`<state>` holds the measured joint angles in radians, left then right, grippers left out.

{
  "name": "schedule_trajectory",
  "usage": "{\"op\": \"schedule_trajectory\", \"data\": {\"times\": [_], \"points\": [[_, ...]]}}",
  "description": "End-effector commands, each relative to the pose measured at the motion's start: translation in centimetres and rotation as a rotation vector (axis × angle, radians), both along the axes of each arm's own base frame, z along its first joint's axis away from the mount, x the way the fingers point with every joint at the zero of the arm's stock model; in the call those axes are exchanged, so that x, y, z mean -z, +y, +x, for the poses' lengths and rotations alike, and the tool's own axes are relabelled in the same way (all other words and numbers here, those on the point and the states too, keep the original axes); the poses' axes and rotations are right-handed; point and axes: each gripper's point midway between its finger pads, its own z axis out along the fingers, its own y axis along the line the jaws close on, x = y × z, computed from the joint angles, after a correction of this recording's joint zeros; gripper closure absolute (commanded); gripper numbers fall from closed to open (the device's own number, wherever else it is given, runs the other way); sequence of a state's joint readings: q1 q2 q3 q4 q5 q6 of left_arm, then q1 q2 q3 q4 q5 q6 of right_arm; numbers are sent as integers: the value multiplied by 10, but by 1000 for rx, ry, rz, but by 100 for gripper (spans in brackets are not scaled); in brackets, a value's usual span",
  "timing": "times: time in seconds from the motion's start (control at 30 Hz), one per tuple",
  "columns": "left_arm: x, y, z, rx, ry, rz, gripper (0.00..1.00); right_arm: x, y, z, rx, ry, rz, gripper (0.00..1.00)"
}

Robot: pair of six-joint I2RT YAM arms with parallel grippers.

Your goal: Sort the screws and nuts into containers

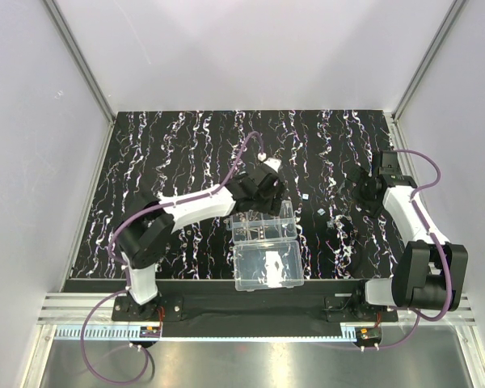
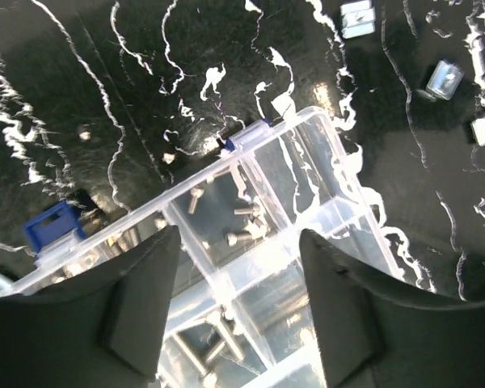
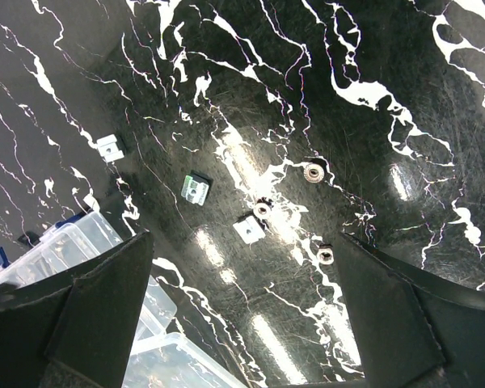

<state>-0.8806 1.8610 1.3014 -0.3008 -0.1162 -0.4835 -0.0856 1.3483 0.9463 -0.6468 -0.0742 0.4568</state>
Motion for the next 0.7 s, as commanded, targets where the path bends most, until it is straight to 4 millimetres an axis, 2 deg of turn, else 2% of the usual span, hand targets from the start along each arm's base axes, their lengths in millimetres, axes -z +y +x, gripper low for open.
{"op": "schedule_trajectory", "data": {"times": [0.0,0.07,0.13,0.17,0.27,0.3,0.33,0.4,0.43,0.47,0.53,0.67], "points": [[-71,-3,16,-32,-125,-98,30,-14,5,10,-22,-78,19,0],[-90,6,16,-54,-156,-110,20,-13,9,11,-39,-86,32,0],[-100,20,21,-90,-176,-109,16,-13,12,13,-56,-93,36,0],[-112,27,21,-104,-190,-124,15,-10,14,13,-62,-84,38,0],[-111,58,28,-182,-173,-126,13,-6,22,17,-92,-72,27,0],[-119,74,33,-224,-183,-145,13,-4,24,19,-96,-70,16,0],[-104,88,30,-244,-162,-122,13,-1,24,20,-93,-60,-7,0],[-103,113,34,-304,-164,-132,13,7,35,23,-125,-40,-25,0],[-89,124,30,-322,-140,-113,13,10,37,24,-130,-30,-41,0],[-85,133,29,-341,-133,-112,13,19,39,24,-137,-5,-46,1],[-76,153,26,-381,-114,-106,13,21,48,29,-171,-2,-67,3],[-67,162,21,-372,-101,-111,14,35,55,38,-259,30,-103,5]]}}
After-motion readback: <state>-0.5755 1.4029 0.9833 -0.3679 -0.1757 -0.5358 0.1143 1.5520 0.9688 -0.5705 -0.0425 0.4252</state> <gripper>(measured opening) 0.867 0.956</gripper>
